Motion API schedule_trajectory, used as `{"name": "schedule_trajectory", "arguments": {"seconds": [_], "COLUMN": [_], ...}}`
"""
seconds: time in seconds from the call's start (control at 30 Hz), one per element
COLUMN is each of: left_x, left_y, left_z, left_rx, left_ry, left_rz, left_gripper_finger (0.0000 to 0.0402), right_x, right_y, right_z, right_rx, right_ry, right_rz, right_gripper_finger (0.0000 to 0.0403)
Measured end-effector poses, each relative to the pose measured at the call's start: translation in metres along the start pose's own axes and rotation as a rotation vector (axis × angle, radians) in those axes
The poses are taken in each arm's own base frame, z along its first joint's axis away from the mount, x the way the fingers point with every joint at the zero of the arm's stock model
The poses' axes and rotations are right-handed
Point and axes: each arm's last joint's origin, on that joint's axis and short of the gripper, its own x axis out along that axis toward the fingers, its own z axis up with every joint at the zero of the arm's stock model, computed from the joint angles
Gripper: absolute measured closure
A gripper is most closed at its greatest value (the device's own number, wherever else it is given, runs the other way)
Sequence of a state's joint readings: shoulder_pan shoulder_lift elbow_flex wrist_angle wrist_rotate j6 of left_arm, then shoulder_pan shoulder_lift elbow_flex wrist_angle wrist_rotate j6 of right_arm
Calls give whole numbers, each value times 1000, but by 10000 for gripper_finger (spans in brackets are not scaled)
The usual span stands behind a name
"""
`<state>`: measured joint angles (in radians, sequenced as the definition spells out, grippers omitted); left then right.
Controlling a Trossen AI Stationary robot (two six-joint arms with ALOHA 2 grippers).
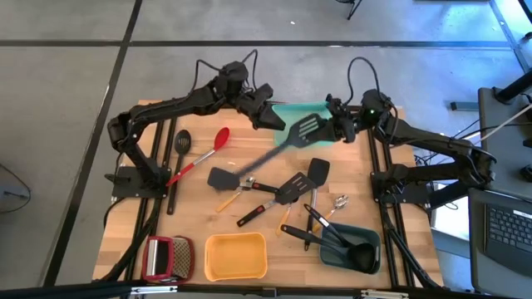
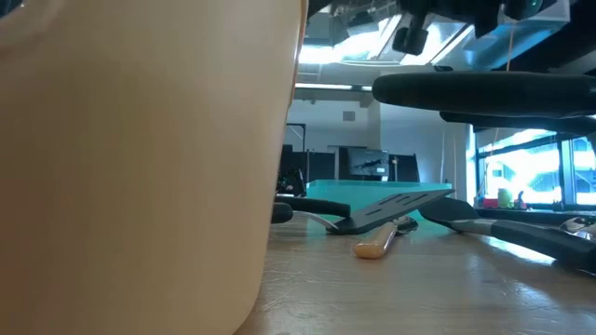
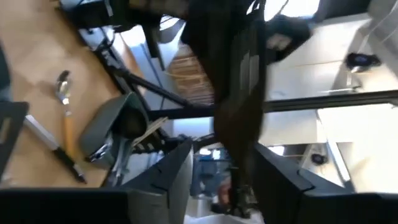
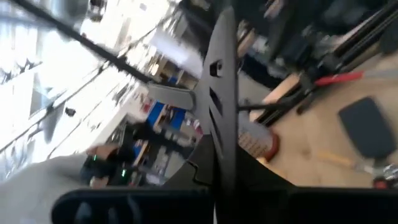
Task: Pick & Place Kitchen Items
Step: Put the black spatula into the green bin
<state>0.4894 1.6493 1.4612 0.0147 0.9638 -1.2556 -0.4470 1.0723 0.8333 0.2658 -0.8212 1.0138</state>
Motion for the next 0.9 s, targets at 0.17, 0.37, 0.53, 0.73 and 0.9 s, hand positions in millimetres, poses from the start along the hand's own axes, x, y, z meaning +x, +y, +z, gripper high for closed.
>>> {"name": "schedule_trajectory", "arguments": {"seconds": [0.17, 0.37, 0.53, 0.73, 0.9], "left_x": [-14, -30, -37, -41, -46], "left_y": [7, 9, 8, 16, 32], "left_z": [9, 19, 20, 1, -34], "left_rx": [72, 236, 399, 523, 671], "left_ry": [-40, -95, -161, -179, -5], "left_rz": [33, 55, 119, 416, 980], "left_gripper_finger": [217, 204, 215, 234, 251], "right_x": [1, -2, -8, -21, -28], "right_y": [-2, -19, -36, -51, -55], "right_z": [-2, -9, -22, -31, -25], "right_rx": [71, 227, 331, 391, 397], "right_ry": [-3, -51, -56, -97, -146], "right_rz": [-26, -232, -472, -727, -760], "right_gripper_finger": [398, 398, 398, 398, 398]}}
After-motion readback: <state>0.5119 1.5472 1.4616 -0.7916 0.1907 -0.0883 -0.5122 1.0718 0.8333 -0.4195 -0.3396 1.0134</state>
